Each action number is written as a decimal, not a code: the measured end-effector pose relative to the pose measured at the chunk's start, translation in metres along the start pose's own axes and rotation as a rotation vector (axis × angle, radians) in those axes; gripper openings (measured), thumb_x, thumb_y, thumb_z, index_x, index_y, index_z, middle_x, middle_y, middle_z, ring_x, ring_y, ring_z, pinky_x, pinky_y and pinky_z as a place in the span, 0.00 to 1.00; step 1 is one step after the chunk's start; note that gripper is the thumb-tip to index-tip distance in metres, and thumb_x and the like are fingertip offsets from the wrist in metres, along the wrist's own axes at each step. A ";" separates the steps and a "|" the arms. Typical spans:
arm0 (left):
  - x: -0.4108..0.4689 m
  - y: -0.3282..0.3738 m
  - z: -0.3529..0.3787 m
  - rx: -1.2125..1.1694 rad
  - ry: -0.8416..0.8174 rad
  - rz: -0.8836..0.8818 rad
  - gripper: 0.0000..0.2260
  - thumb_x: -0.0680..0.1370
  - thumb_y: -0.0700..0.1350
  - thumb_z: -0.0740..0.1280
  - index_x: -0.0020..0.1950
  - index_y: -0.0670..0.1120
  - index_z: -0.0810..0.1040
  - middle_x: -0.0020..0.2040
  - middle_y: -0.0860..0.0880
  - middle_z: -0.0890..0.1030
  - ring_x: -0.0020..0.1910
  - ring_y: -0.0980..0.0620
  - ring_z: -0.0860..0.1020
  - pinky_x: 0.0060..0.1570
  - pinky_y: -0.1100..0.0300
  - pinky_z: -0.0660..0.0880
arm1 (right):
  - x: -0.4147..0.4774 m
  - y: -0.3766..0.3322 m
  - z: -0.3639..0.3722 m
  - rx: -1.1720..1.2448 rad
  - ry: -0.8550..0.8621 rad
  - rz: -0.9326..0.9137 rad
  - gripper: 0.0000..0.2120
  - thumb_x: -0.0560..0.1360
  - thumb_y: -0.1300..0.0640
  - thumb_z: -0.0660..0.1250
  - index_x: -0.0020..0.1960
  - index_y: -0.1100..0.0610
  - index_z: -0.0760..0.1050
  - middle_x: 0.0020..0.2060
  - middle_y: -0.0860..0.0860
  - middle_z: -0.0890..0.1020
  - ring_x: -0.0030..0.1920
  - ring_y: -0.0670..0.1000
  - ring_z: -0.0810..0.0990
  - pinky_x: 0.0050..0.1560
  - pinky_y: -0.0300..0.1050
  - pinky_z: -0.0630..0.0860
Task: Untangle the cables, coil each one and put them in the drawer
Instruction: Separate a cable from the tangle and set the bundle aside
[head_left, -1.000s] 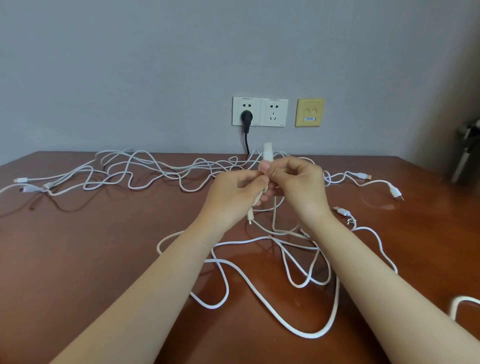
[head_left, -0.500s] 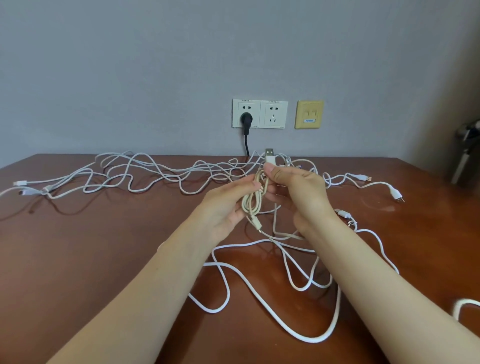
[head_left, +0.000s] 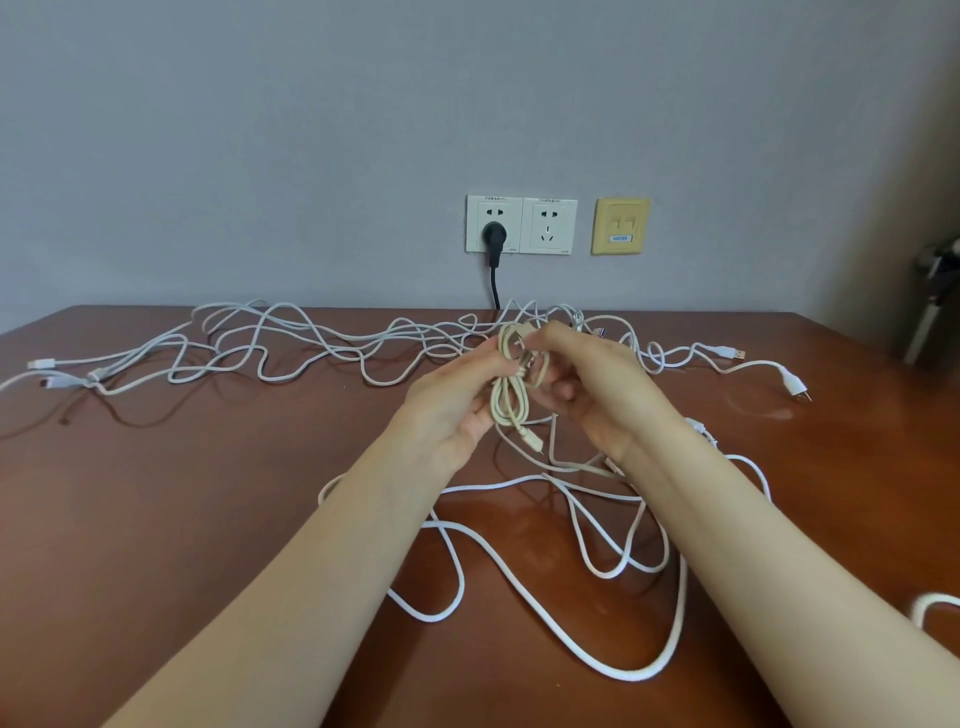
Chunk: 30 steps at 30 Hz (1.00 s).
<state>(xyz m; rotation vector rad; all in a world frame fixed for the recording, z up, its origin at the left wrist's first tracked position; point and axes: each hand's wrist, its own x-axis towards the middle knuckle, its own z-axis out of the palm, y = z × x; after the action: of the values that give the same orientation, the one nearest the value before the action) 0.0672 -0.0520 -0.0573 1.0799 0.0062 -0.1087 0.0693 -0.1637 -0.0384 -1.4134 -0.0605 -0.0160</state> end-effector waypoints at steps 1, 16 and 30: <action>0.000 0.000 0.000 -0.005 0.005 -0.002 0.16 0.74 0.31 0.61 0.59 0.41 0.78 0.42 0.46 0.79 0.30 0.57 0.78 0.28 0.69 0.74 | 0.001 0.001 0.000 0.001 -0.005 0.000 0.09 0.71 0.65 0.66 0.32 0.60 0.72 0.24 0.52 0.67 0.19 0.44 0.61 0.32 0.36 0.72; -0.009 0.007 0.000 0.191 -0.013 0.161 0.13 0.72 0.30 0.65 0.47 0.47 0.80 0.35 0.49 0.83 0.32 0.56 0.81 0.36 0.66 0.78 | 0.001 0.004 -0.004 0.072 -0.109 0.039 0.07 0.73 0.57 0.69 0.37 0.59 0.76 0.22 0.47 0.70 0.20 0.42 0.66 0.32 0.35 0.77; -0.010 0.011 0.000 0.175 -0.054 0.188 0.13 0.73 0.30 0.64 0.49 0.45 0.81 0.36 0.48 0.83 0.32 0.55 0.79 0.32 0.66 0.77 | 0.002 0.001 -0.007 0.074 -0.206 0.002 0.05 0.76 0.59 0.64 0.49 0.60 0.77 0.30 0.48 0.77 0.27 0.42 0.71 0.37 0.34 0.79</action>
<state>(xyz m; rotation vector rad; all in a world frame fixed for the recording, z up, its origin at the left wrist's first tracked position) 0.0581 -0.0454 -0.0468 1.2463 -0.1557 0.0315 0.0717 -0.1709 -0.0403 -1.3370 -0.2274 0.1324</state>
